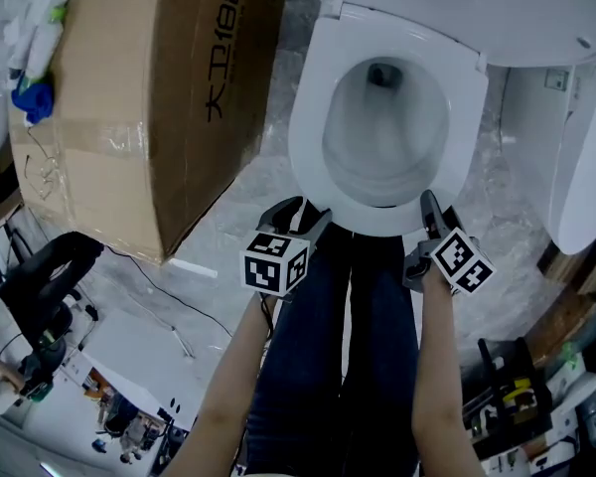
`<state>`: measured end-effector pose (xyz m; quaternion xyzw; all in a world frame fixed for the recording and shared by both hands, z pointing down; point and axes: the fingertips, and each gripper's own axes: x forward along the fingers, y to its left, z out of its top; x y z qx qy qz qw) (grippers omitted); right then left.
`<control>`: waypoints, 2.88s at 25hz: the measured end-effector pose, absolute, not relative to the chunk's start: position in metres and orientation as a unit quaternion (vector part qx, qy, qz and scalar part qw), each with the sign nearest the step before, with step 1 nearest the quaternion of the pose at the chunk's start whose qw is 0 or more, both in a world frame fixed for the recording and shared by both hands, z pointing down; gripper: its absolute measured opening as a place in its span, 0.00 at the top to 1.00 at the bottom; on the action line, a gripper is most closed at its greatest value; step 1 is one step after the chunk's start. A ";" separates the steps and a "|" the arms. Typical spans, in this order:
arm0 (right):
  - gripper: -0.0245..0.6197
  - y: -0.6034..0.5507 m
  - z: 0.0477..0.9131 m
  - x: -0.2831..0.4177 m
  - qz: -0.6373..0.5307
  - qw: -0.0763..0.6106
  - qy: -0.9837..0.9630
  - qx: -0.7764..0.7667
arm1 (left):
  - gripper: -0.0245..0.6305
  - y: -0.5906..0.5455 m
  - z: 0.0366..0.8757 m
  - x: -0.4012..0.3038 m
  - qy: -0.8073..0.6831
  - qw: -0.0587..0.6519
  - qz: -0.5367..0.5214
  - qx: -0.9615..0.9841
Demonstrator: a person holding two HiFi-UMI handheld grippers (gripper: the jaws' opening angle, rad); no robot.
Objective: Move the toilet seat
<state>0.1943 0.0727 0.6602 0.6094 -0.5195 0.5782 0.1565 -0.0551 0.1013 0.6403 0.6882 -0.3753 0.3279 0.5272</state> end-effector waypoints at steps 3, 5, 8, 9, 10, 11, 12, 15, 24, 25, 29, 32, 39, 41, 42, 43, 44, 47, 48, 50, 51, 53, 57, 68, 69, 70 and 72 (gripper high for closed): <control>0.56 0.072 0.657 0.193 0.578 0.156 -0.519 0.610 | 0.57 0.112 0.634 -0.052 -0.362 0.525 0.337 0.693; 0.56 0.071 0.655 0.193 0.578 0.155 -0.518 0.611 | 0.57 0.119 0.632 -0.048 -0.350 0.525 0.345 0.695; 0.56 0.070 0.651 0.195 0.577 0.152 -0.519 0.613 | 0.57 0.133 0.628 -0.036 -0.324 0.518 0.363 0.704; 0.57 0.070 0.649 0.195 0.576 0.151 -0.519 0.613 | 0.57 0.137 0.627 -0.031 -0.314 0.515 0.368 0.708; 0.56 0.070 0.647 0.195 0.575 0.150 -0.520 0.614 | 0.57 0.141 0.625 -0.027 -0.305 0.514 0.371 0.711; 0.56 0.069 0.646 0.195 0.575 0.149 -0.520 0.614 | 0.57 0.144 0.624 -0.022 -0.296 0.513 0.374 0.713; 0.57 0.069 0.644 0.195 0.574 0.148 -0.520 0.615 | 0.57 0.147 0.623 -0.018 -0.288 0.513 0.376 0.716; 0.56 0.069 0.639 0.195 0.574 0.149 -0.519 0.615 | 0.58 0.154 0.616 -0.007 -0.267 0.515 0.378 0.722; 0.56 0.063 0.622 0.195 0.572 0.148 -0.520 0.617 | 0.84 0.153 0.602 0.005 -0.262 0.482 0.395 0.737; 0.56 0.063 0.620 0.195 0.571 0.147 -0.520 0.618 | 0.88 0.153 0.601 0.006 -0.259 0.480 0.394 0.740; 0.56 0.059 0.612 0.196 0.569 0.144 -0.521 0.620 | 0.93 0.153 0.594 0.019 -0.234 0.490 0.380 0.749; 0.56 0.058 0.608 0.197 0.570 0.145 -0.519 0.620 | 0.94 0.154 0.590 0.018 -0.232 0.477 0.403 0.746; 0.56 0.053 0.594 0.197 0.569 0.139 -0.519 0.623 | 0.94 0.145 0.586 0.014 -0.253 0.444 0.437 0.740; 0.57 0.050 0.588 0.198 0.567 0.136 -0.522 0.623 | 0.94 0.141 0.584 0.017 -0.254 0.440 0.436 0.743; 0.57 0.048 0.585 0.198 0.566 0.134 -0.523 0.623 | 0.94 0.138 0.583 0.018 -0.254 0.437 0.436 0.745; 0.57 0.047 0.582 0.198 0.566 0.132 -0.524 0.623 | 0.94 0.136 0.581 0.019 -0.254 0.433 0.436 0.747; 0.57 0.045 0.579 0.199 0.565 0.129 -0.524 0.624 | 0.94 0.135 0.578 0.020 -0.254 0.430 0.435 0.749; 0.57 0.042 0.569 0.201 0.563 0.117 -0.524 0.628 | 0.94 0.133 0.570 0.026 -0.252 0.424 0.431 0.755; 0.57 0.040 0.565 0.202 0.562 0.112 -0.524 0.630 | 0.94 0.132 0.567 0.028 -0.251 0.423 0.430 0.757; 0.57 0.036 0.558 0.203 0.559 0.105 -0.524 0.634 | 0.94 0.130 0.562 0.030 -0.252 0.420 0.429 0.759; 0.57 0.034 0.556 0.203 0.559 0.103 -0.523 0.635 | 0.94 0.129 0.560 0.030 -0.253 0.420 0.428 0.760; 0.58 0.032 0.552 0.202 0.563 0.103 -0.520 0.634 | 0.94 0.127 0.554 0.030 -0.255 0.419 0.425 0.761; 0.58 0.029 0.548 0.203 0.571 0.109 -0.514 0.631 | 0.94 0.119 0.541 0.034 -0.262 0.413 0.419 0.765; 0.58 0.014 0.526 0.208 0.578 0.092 -0.508 0.632 | 0.94 0.084 0.507 0.038 -0.291 0.391 0.400 0.776; 0.59 0.014 0.524 0.208 0.578 0.092 -0.508 0.632 | 0.94 0.081 0.504 0.039 -0.294 0.388 0.398 0.778; 0.59 0.013 0.523 0.208 0.579 0.091 -0.507 0.632 | 0.94 0.078 0.501 0.040 -0.296 0.385 0.396 0.779; 0.59 0.011 0.521 0.209 0.580 0.090 -0.507 0.631 | 0.94 0.072 0.497 0.040 -0.300 0.381 0.393 0.781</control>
